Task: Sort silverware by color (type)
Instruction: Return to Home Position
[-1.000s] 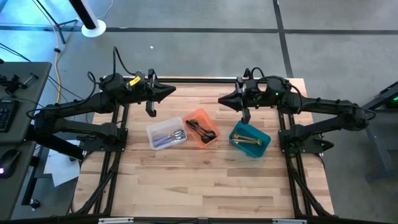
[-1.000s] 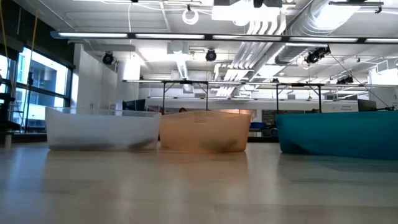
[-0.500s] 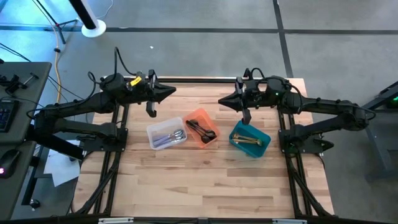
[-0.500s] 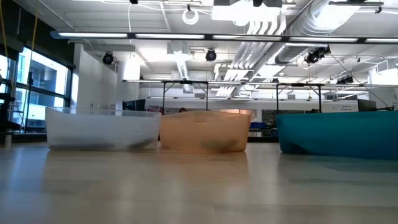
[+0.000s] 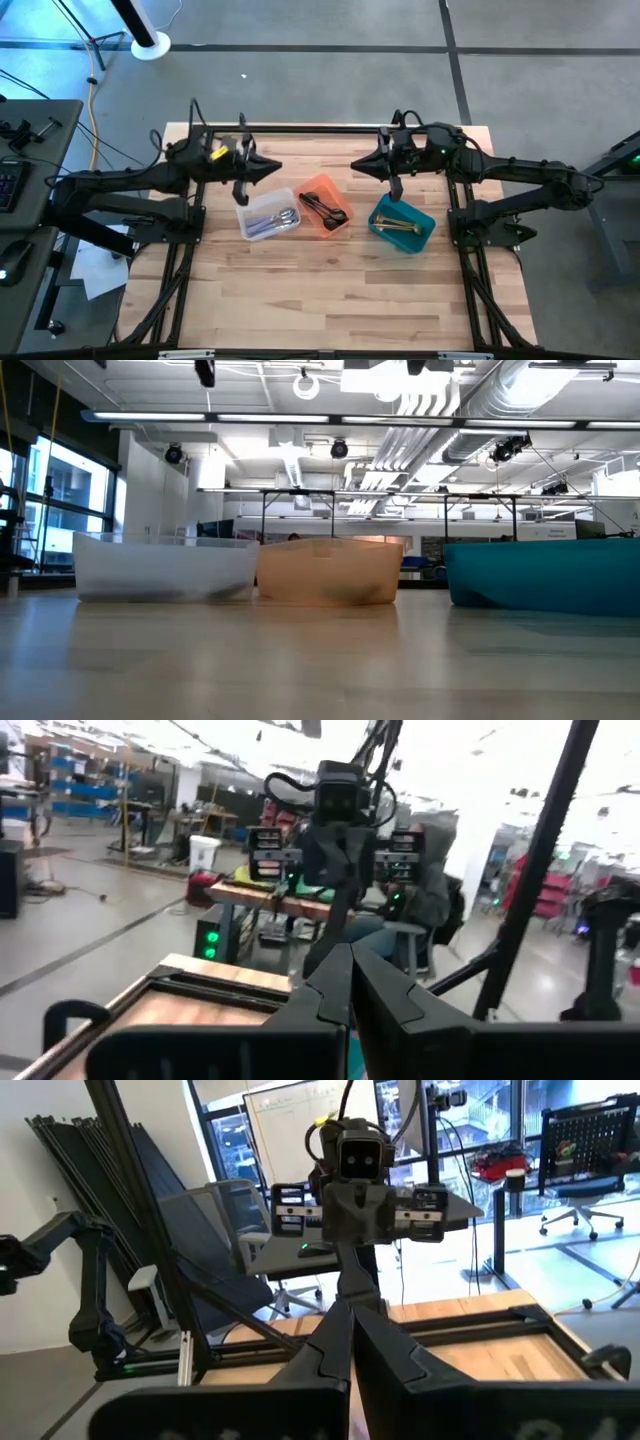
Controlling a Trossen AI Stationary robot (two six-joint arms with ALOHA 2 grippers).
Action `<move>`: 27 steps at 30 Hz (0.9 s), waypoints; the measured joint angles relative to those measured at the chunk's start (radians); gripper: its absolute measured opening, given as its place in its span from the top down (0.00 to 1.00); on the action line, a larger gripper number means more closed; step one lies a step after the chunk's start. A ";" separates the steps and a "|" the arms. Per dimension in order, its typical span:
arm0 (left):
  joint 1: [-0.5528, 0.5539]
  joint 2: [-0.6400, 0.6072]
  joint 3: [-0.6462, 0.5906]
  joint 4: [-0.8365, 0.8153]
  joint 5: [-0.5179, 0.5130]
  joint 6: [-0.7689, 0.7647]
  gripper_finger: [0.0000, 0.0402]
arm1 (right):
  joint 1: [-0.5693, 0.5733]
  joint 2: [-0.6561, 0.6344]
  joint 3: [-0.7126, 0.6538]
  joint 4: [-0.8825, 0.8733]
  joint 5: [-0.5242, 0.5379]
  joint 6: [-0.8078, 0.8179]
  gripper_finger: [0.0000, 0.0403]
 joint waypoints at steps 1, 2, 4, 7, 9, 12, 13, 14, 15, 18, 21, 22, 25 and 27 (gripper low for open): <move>-0.003 -0.019 -0.031 0.021 0.000 -0.007 1.00 | 0.000 0.000 0.000 -0.007 0.000 0.000 1.00; -0.006 -0.039 -0.060 0.035 0.000 -0.012 1.00 | 0.000 0.000 0.000 -0.014 0.000 0.001 1.00; -0.007 -0.089 -0.113 0.042 -0.011 -0.019 1.00 | 0.000 0.000 0.000 -0.024 0.000 0.002 1.00; -0.006 -0.179 -0.196 0.075 -0.048 -0.031 1.00 | 0.000 0.000 0.000 -0.031 0.000 0.003 1.00; -0.006 -0.238 -0.255 0.112 -0.066 -0.031 1.00 | 0.000 0.000 0.000 -0.031 0.000 0.002 1.00; -0.007 -0.311 -0.335 0.173 -0.097 -0.035 1.00 | 0.000 0.000 0.000 -0.031 0.000 0.003 1.00; -0.007 -0.329 -0.361 0.195 -0.115 -0.043 1.00 | 0.000 0.000 0.000 -0.031 0.000 0.003 1.00; -0.006 -0.342 -0.384 0.217 -0.128 -0.050 1.00 | 0.000 0.000 0.000 -0.031 0.000 0.007 1.00; -0.007 -0.350 -0.407 0.235 -0.136 -0.060 1.00 | 0.000 0.000 0.000 -0.031 0.000 0.011 1.00; -0.008 -0.362 -0.467 0.288 -0.141 -0.100 1.00 | 0.000 0.000 0.000 -0.031 0.000 0.012 1.00; -0.037 -0.371 -0.535 0.388 -0.148 -0.120 1.00 | 0.000 0.000 0.000 -0.031 0.000 0.013 1.00; -0.052 -0.376 -0.560 0.431 -0.160 -0.119 1.00 | 0.000 0.000 0.000 -0.031 0.000 0.013 1.00; -0.090 -0.394 -0.627 0.493 -0.212 -0.118 1.00 | 0.000 0.000 0.000 -0.039 0.000 0.013 1.00; -0.105 -0.416 -0.657 0.485 -0.239 -0.116 1.00 | 0.000 0.000 0.000 -0.046 0.000 0.013 1.00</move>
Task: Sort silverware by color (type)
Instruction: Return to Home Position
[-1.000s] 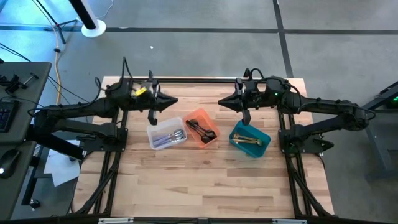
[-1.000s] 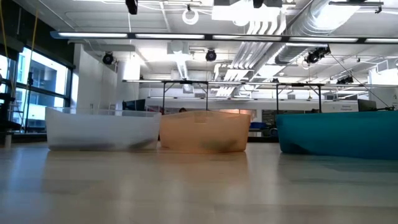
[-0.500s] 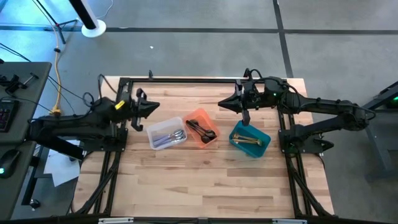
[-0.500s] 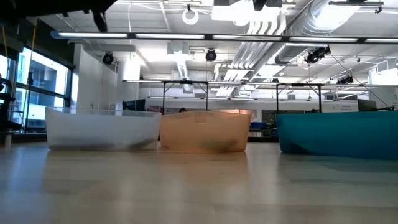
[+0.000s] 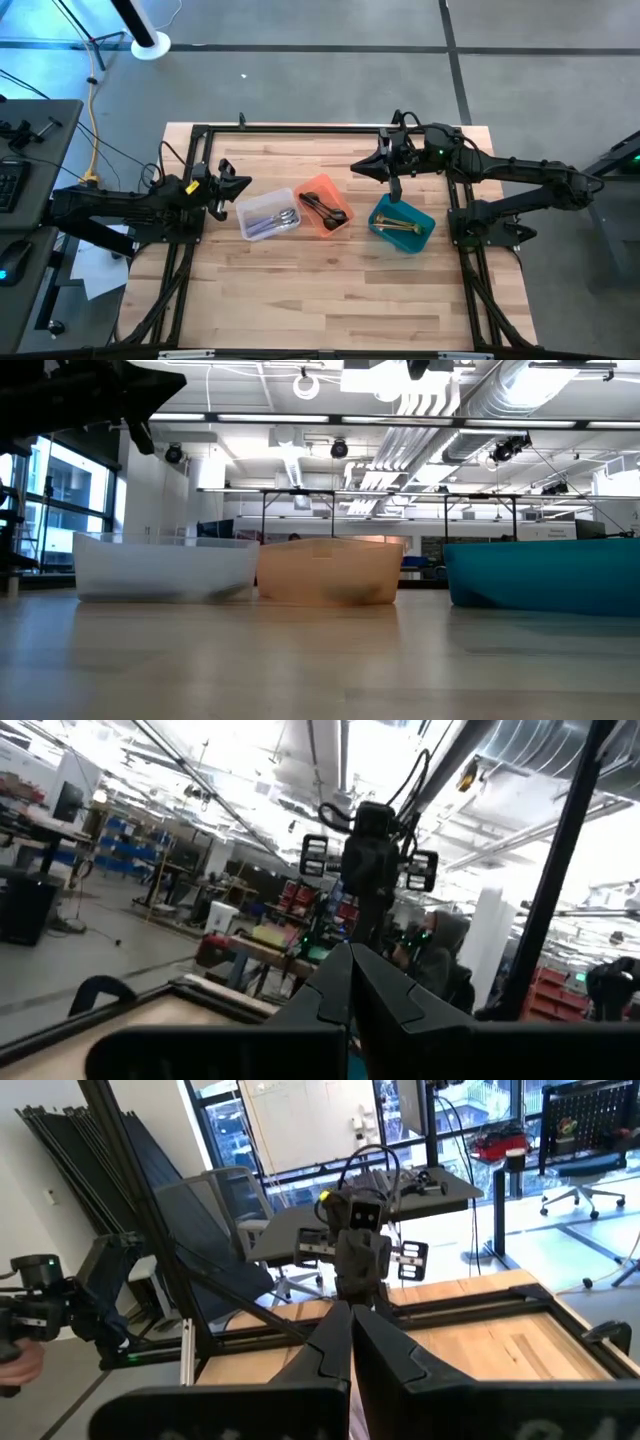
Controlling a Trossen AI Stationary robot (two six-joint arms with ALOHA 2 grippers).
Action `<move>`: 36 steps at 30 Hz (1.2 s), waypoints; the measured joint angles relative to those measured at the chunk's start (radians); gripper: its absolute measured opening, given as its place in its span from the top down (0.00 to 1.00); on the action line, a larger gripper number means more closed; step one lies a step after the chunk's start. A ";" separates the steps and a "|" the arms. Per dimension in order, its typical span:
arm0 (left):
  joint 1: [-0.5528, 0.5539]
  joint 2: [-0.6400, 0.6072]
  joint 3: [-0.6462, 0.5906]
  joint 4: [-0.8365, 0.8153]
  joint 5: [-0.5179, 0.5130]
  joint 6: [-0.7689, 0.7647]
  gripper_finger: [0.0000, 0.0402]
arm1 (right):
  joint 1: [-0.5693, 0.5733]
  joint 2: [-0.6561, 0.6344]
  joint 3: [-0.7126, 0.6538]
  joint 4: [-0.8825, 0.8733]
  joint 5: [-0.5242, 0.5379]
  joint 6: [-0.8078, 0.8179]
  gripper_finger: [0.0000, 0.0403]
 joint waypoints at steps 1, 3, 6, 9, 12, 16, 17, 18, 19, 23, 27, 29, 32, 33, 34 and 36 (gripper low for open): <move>-0.004 -0.015 -0.014 -0.004 -0.004 0.005 1.00 | 0.000 0.000 0.000 -0.006 0.000 0.000 1.00; -0.006 -0.040 -0.030 -0.007 -0.011 0.017 1.00 | 0.000 0.000 0.000 -0.027 0.000 0.000 1.00; -0.004 -0.092 -0.030 -0.116 -0.013 0.065 1.00 | 0.000 0.000 0.000 -0.043 0.000 0.000 1.00; 0.003 -0.154 -0.030 -0.206 -0.009 0.077 1.00 | 0.000 0.000 0.000 -0.050 0.000 0.001 1.00; 0.014 -0.224 -0.030 -0.282 0.014 0.077 1.00 | 0.000 -0.002 0.000 -0.061 -0.001 0.000 1.00; 0.025 -0.326 -0.030 -0.443 0.038 0.070 1.00 | 0.000 -0.009 0.000 -0.090 -0.010 0.001 1.00; 0.027 -0.353 -0.030 -0.480 0.053 0.069 1.00 | 0.000 -0.010 0.000 -0.093 -0.017 0.001 1.00; 0.030 -0.381 -0.030 -0.519 0.071 0.065 1.00 | 0.000 -0.011 0.000 -0.093 -0.027 0.001 1.00; 0.032 -0.407 -0.030 -0.556 0.080 0.052 1.00 | 0.000 -0.012 0.000 -0.097 -0.041 0.004 1.00; 0.035 -0.454 -0.030 -0.659 0.106 0.018 1.00 | 0.000 -0.016 0.000 -0.097 -0.044 0.026 1.00; 0.034 -0.453 -0.030 -0.697 0.133 -0.007 1.00 | 0.000 -0.022 0.000 -0.097 -0.044 0.049 1.00; 0.034 -0.454 -0.030 -0.693 0.133 -0.008 1.00 | 0.000 -0.025 0.000 -0.098 -0.044 0.051 1.00; 0.032 -0.455 -0.029 -0.695 0.148 -0.016 1.00 | 0.000 -0.030 0.000 -0.098 -0.042 0.057 1.00; 0.028 -0.455 -0.029 -0.719 0.149 -0.019 1.00 | 0.000 -0.031 0.000 -0.098 -0.039 0.062 1.00; 0.023 -0.454 -0.029 -0.745 0.148 -0.019 1.00 | 0.000 -0.031 0.000 -0.098 -0.037 0.068 1.00; 0.015 -0.454 -0.029 -0.800 0.135 -0.011 1.00 | 0.000 -0.031 0.000 -0.098 -0.034 0.077 1.00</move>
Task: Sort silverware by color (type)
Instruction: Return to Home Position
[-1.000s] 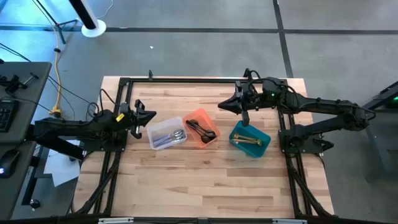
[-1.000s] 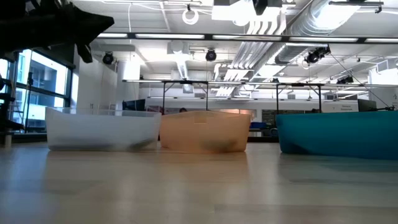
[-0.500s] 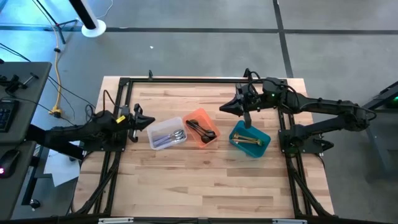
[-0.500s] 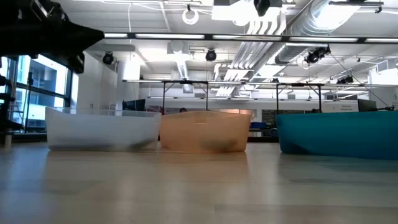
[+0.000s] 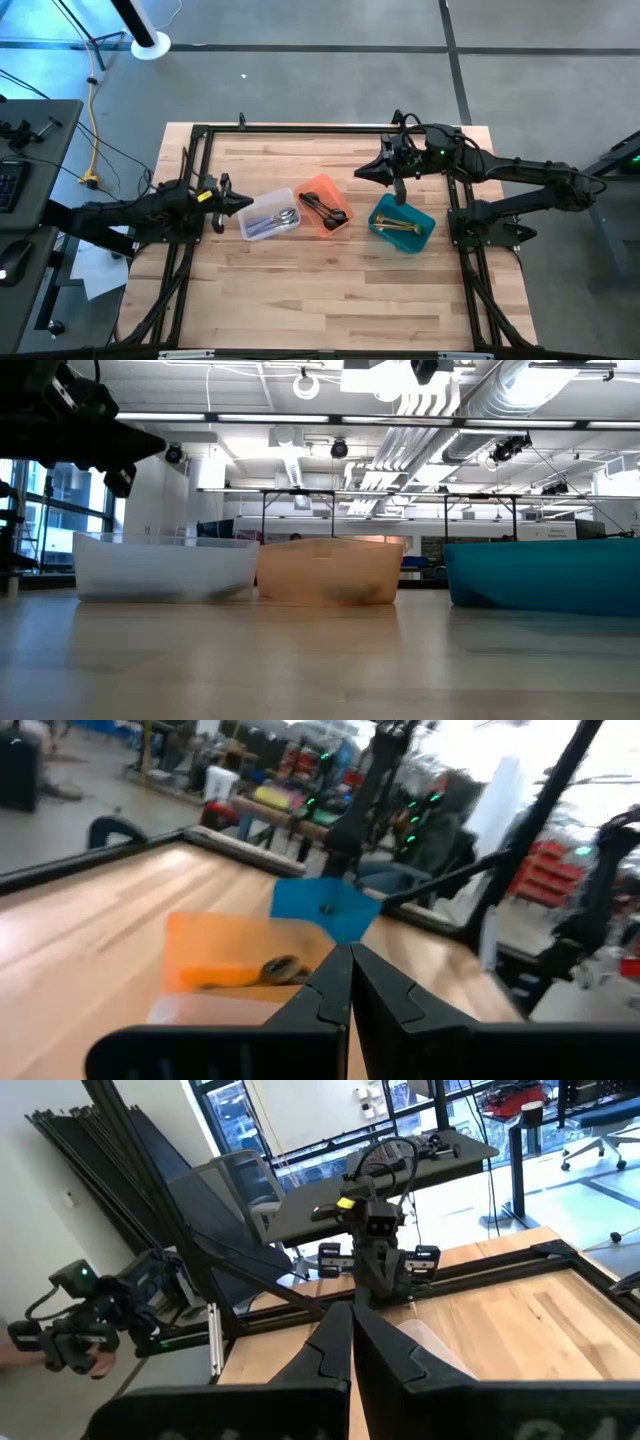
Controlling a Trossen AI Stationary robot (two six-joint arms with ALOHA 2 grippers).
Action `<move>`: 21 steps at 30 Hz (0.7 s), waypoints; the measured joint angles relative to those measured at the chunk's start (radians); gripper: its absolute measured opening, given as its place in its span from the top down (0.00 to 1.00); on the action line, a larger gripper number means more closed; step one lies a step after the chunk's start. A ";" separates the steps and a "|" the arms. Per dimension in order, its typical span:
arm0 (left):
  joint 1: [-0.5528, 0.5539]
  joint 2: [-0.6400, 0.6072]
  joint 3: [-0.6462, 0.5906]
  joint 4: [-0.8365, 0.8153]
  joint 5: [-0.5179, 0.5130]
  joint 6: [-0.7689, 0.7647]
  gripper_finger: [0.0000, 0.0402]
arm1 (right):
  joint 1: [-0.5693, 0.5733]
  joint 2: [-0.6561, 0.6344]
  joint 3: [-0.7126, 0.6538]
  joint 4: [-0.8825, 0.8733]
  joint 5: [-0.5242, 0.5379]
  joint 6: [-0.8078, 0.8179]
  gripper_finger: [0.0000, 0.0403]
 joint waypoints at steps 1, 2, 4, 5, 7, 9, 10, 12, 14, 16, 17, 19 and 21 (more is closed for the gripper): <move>-0.005 0.002 -0.001 -0.006 -0.016 0.005 1.00 | 0.000 0.000 0.000 0.000 0.000 0.003 1.00; -0.007 0.002 -0.001 -0.004 -0.021 0.022 1.00 | 0.000 0.000 0.000 0.000 0.000 0.003 1.00; -0.007 0.001 -0.001 -0.002 -0.025 0.041 1.00 | 0.000 0.000 0.000 0.000 0.000 0.003 1.00; -0.006 0.000 -0.001 0.000 -0.026 0.041 1.00 | 0.000 0.000 0.000 0.000 0.000 0.003 1.00; -0.006 0.001 -0.001 -0.003 -0.025 0.025 1.00 | 0.000 0.000 0.000 0.000 0.000 0.001 1.00; -0.006 0.009 -0.001 -0.001 -0.025 0.008 1.00 | 0.000 0.000 0.000 -0.001 -0.001 -0.010 1.00; -0.006 0.011 -0.001 -0.003 -0.026 0.000 1.00 | 0.000 0.000 0.000 -0.006 -0.003 -0.013 1.00; -0.006 0.017 -0.001 -0.002 -0.025 -0.023 1.00 | -0.003 -0.009 0.000 -0.047 -0.004 -0.007 1.00; -0.006 0.020 -0.001 -0.002 -0.025 -0.022 1.00 | -0.009 -0.030 0.000 -0.105 -0.008 -0.007 1.00; -0.006 0.020 -0.001 -0.002 -0.025 -0.013 1.00 | -0.011 -0.060 0.000 -0.184 -0.008 -0.027 1.00; -0.006 0.020 -0.001 -0.002 -0.025 -0.008 1.00 | -0.011 -0.077 0.000 -0.229 -0.008 -0.038 1.00; -0.006 0.020 -0.001 -0.002 -0.025 -0.009 1.00 | -0.011 -0.119 -0.019 -0.268 -0.008 -0.045 1.00; -0.006 0.020 -0.001 -0.002 -0.025 -0.008 1.00 | -0.010 -0.180 -0.077 -0.256 -0.005 -0.024 1.00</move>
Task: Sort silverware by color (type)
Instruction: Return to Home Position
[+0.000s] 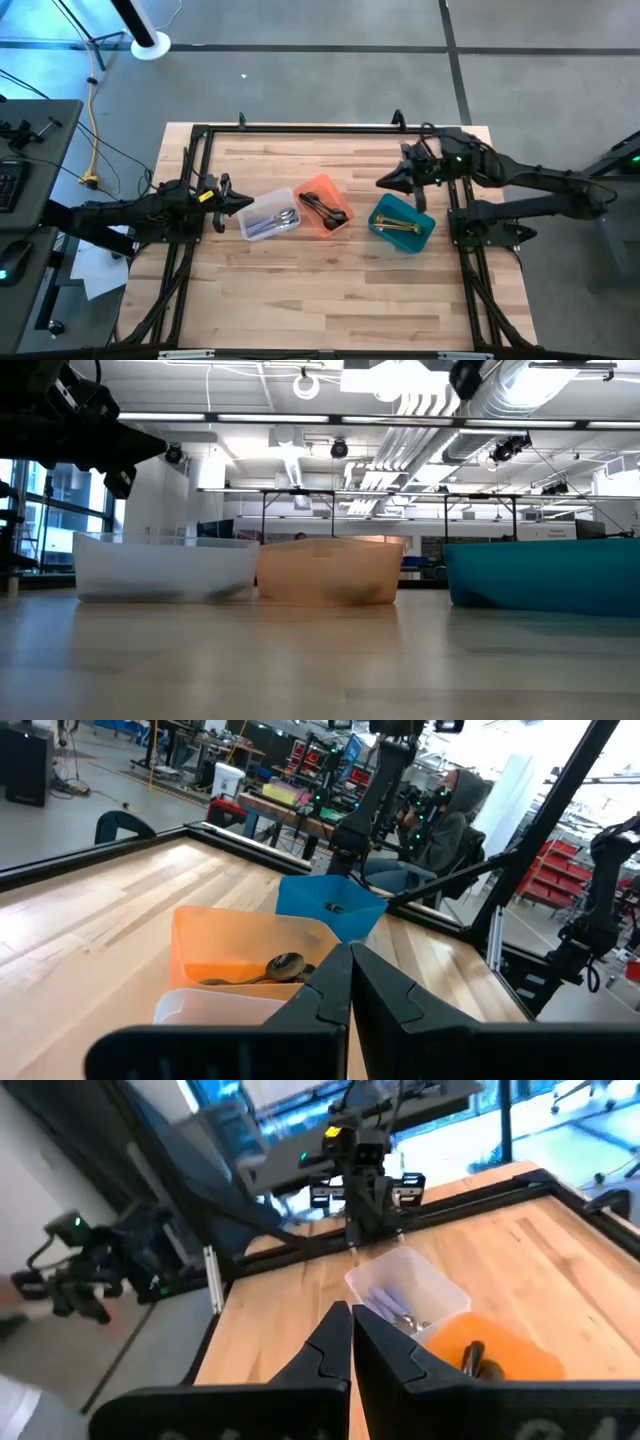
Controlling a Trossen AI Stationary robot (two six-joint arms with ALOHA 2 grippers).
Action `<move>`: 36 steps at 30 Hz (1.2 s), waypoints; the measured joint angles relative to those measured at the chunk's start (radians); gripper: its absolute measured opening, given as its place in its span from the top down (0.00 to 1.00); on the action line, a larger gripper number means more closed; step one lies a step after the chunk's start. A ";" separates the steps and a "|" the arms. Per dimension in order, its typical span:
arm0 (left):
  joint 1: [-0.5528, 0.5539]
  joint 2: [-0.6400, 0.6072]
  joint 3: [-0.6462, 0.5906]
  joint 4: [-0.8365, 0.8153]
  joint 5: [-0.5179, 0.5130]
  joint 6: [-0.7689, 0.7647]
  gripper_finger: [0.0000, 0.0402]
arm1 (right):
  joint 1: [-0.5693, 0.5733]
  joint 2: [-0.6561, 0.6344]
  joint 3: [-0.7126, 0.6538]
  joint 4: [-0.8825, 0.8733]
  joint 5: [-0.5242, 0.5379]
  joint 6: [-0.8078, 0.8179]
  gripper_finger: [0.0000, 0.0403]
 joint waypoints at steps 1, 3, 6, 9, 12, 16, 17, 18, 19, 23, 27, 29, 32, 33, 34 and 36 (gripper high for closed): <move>0.000 0.000 0.000 0.000 0.000 0.000 1.00 | 0.000 -0.034 -0.041 0.023 0.009 0.018 1.00; 0.000 0.000 0.000 0.000 0.000 0.000 1.00 | 0.007 -0.113 -0.136 0.079 0.041 0.057 1.00; 0.000 0.000 0.000 0.000 0.000 0.000 1.00 | 0.028 -0.238 -0.291 0.206 0.104 0.098 1.00; 0.000 0.000 0.000 0.000 0.000 0.000 1.00 | 0.055 -0.356 -0.424 0.302 0.159 0.125 1.00; 0.000 0.000 0.000 0.000 0.000 0.000 1.00 | 0.079 -0.460 -0.528 0.347 0.202 0.123 1.00; 0.000 0.000 0.000 0.000 0.000 0.000 1.00 | 0.086 -0.579 -0.629 0.371 0.233 0.111 1.00; 0.000 0.000 0.000 0.000 0.000 0.000 1.00 | 0.086 -0.605 -0.648 0.373 0.234 0.101 1.00; 0.000 0.000 0.000 0.000 0.000 0.000 1.00 | 0.086 -0.630 -0.667 0.376 0.237 0.096 1.00; 0.000 0.000 0.000 0.000 0.000 0.000 1.00 | 0.085 -0.654 -0.685 0.377 0.243 0.094 1.00; 0.000 0.000 0.000 0.000 0.000 0.000 1.00 | 0.085 -0.739 -0.743 0.378 0.252 0.071 1.00; 0.000 0.000 0.000 0.000 0.000 0.000 1.00 | 0.084 -0.810 -0.791 0.377 0.269 0.064 1.00; 0.000 0.000 0.000 0.000 0.000 0.000 1.00 | 0.084 -0.840 -0.811 0.373 0.270 0.051 1.00; 0.000 0.000 0.000 0.000 0.000 0.000 1.00 | 0.084 -0.882 -0.835 0.364 0.291 0.047 1.00; 0.000 0.000 0.000 0.000 0.000 0.000 1.00 | 0.084 -0.895 -0.840 0.357 0.292 0.041 1.00; 0.000 0.000 0.000 0.000 0.000 0.000 1.00 | 0.084 -0.904 -0.841 0.342 0.293 0.032 1.00; 0.000 0.000 0.000 0.000 0.000 0.000 1.00 | 0.084 -0.904 -0.841 0.335 0.290 0.011 1.00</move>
